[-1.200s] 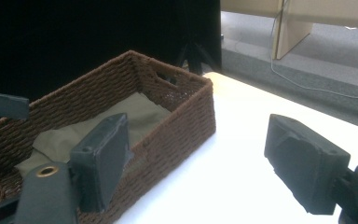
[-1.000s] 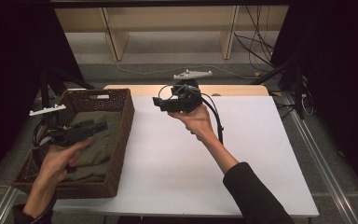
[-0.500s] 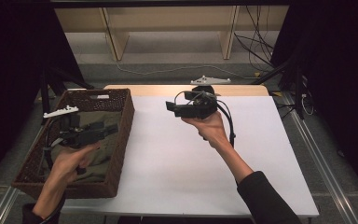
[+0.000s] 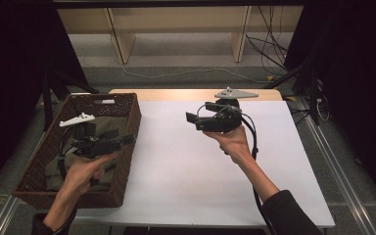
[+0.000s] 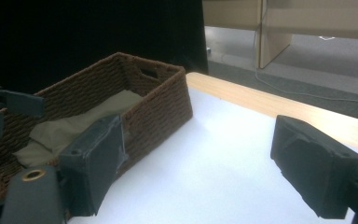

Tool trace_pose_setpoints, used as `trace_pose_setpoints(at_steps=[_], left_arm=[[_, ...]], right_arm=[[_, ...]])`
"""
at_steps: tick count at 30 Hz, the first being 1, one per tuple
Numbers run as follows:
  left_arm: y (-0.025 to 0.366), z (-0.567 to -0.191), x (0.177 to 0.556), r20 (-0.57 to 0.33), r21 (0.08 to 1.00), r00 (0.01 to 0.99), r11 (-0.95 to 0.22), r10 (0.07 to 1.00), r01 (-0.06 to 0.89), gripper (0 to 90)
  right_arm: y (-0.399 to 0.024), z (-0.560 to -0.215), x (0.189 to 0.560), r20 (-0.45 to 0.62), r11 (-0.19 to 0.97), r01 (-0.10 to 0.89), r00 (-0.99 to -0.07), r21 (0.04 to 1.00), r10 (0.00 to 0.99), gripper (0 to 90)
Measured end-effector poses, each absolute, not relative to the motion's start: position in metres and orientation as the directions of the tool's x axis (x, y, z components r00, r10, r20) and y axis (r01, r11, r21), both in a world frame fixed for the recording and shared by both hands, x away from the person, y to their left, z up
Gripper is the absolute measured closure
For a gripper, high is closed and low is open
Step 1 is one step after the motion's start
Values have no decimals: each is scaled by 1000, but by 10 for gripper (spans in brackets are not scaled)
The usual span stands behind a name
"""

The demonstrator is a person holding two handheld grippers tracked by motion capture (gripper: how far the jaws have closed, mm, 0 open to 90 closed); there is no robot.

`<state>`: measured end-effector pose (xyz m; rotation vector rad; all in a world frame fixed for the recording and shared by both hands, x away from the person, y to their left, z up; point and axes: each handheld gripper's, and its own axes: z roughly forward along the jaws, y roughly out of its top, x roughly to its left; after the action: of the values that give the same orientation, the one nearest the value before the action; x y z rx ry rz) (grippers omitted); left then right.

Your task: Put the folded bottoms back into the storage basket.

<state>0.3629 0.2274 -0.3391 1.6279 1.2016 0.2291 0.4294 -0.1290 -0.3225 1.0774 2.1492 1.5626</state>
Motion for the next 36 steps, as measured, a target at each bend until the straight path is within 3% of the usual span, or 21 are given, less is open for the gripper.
trace_pose_setpoints(at_steps=[36], left_arm=[[173, -359, 348, -326, 871, 597, -14, 733, 492, 187]], right_arm=[[-169, -355, 387, 178, 109, 368, -662, 924, 728, 183]])
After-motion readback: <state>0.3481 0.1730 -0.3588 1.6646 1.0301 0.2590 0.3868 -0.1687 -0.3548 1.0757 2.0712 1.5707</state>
